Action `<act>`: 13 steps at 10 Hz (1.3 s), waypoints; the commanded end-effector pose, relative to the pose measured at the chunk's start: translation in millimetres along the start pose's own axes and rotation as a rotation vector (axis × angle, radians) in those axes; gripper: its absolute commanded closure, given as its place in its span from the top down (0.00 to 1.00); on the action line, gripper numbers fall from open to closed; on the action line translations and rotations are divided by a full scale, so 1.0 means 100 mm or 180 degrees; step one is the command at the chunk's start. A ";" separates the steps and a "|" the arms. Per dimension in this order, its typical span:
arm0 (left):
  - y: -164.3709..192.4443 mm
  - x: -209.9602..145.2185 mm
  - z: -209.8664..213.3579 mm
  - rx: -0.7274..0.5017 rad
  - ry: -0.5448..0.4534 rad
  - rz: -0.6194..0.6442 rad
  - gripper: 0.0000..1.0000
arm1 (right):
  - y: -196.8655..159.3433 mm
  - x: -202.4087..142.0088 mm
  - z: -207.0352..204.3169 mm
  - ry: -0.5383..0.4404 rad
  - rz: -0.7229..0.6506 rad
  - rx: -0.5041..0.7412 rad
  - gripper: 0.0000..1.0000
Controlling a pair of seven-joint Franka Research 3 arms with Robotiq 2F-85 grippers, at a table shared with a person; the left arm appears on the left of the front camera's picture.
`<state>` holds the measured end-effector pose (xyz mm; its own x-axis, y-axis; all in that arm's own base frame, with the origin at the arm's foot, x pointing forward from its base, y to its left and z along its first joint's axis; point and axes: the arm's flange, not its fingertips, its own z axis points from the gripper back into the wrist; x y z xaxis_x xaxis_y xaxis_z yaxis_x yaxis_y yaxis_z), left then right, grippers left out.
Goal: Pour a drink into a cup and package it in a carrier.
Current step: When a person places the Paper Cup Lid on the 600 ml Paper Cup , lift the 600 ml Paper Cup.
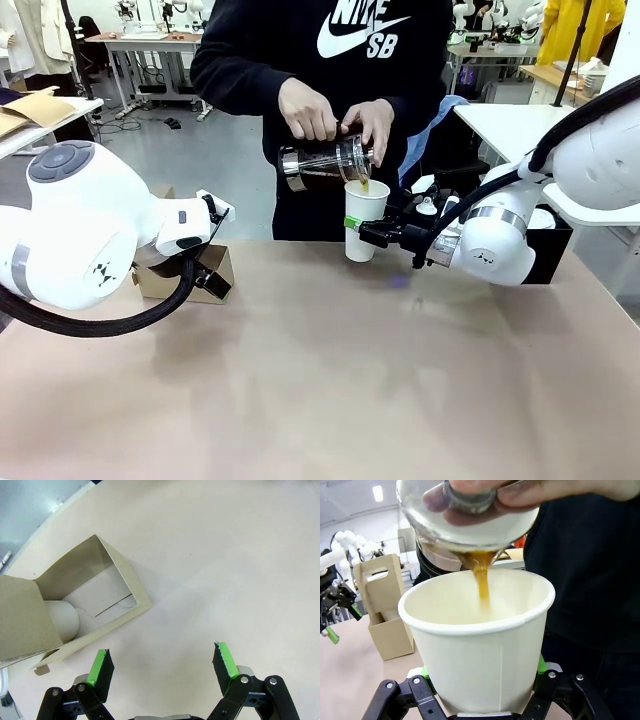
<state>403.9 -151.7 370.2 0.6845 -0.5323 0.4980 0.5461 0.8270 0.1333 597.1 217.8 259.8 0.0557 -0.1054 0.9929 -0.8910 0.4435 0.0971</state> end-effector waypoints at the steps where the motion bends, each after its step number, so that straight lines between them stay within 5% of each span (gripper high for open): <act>1: 0.00 0.00 0.00 -0.0003 -0.0002 0.0008 1.00 | 0.01 -0.01 -0.01 0.0026 0.0064 -0.0020 0.80; 13: 0.00 0.00 0.00 -0.0003 -0.0002 0.0008 1.00 | 0.01 -0.01 -0.01 0.0026 0.0064 -0.0020 0.80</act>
<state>403.9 -151.7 370.2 0.6845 -0.5323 0.4980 0.5461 0.8270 0.1333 597.0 217.6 259.0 0.0573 -0.1040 0.9929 -0.8905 0.4443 0.0979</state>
